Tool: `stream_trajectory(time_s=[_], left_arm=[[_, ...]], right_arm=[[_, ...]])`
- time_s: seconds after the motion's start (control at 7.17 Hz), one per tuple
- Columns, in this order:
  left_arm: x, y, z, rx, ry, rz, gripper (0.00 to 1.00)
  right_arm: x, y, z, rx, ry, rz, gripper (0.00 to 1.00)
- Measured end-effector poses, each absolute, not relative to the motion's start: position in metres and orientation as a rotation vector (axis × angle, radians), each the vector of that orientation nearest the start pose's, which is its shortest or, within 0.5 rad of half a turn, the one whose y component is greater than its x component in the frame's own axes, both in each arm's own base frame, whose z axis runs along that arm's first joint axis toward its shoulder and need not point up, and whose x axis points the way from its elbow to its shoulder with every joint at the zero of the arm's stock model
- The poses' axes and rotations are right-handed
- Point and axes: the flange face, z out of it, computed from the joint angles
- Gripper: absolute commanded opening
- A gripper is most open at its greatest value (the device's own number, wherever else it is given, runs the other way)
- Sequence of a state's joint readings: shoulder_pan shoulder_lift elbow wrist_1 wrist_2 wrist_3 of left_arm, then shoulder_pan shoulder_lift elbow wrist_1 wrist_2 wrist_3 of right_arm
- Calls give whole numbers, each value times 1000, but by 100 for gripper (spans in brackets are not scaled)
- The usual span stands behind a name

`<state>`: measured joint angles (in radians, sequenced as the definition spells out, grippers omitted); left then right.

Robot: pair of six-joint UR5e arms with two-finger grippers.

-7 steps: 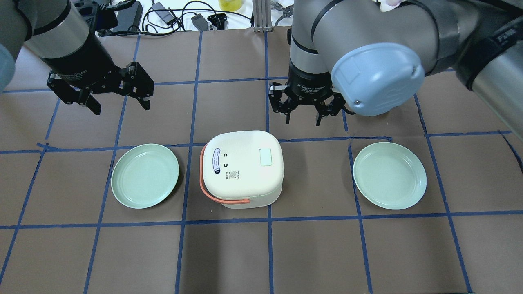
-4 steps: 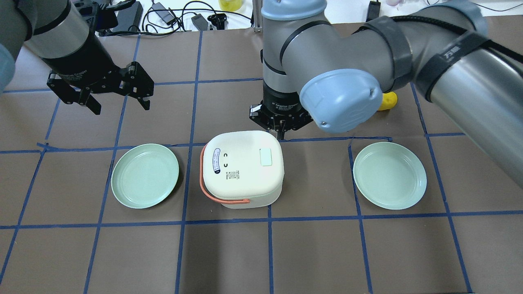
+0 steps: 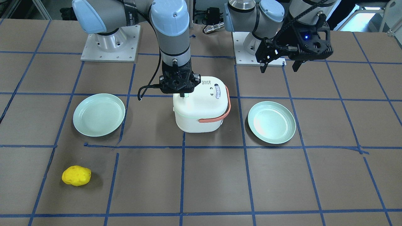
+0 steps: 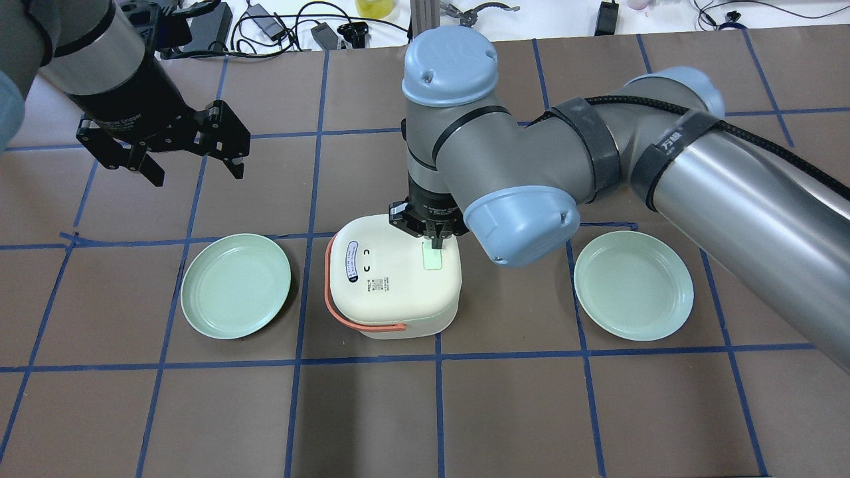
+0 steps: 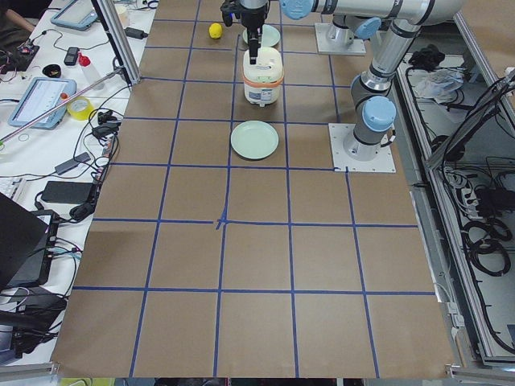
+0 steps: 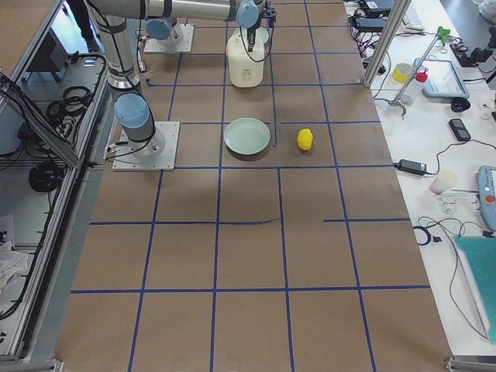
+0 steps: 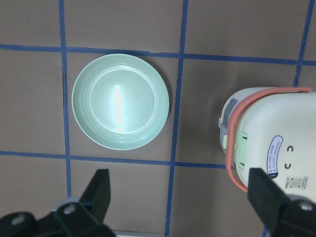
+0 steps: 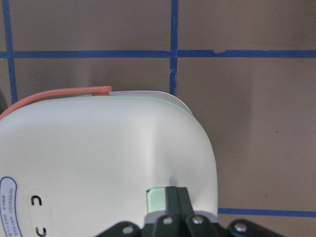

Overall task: Press rice cooker button
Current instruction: 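Lower the right gripper and press the button on the cooker lid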

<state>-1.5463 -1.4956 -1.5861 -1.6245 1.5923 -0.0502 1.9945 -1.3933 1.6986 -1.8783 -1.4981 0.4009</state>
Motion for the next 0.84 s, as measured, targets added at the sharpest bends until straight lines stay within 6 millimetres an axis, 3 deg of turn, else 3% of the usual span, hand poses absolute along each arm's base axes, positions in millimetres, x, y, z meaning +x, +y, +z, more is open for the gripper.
stream_trajectory(time_s=[0.84], left_arm=[[-120, -463, 511, -116, 3118, -10, 100]], right_arm=[[365, -427, 362, -105, 3088, 48, 0]])
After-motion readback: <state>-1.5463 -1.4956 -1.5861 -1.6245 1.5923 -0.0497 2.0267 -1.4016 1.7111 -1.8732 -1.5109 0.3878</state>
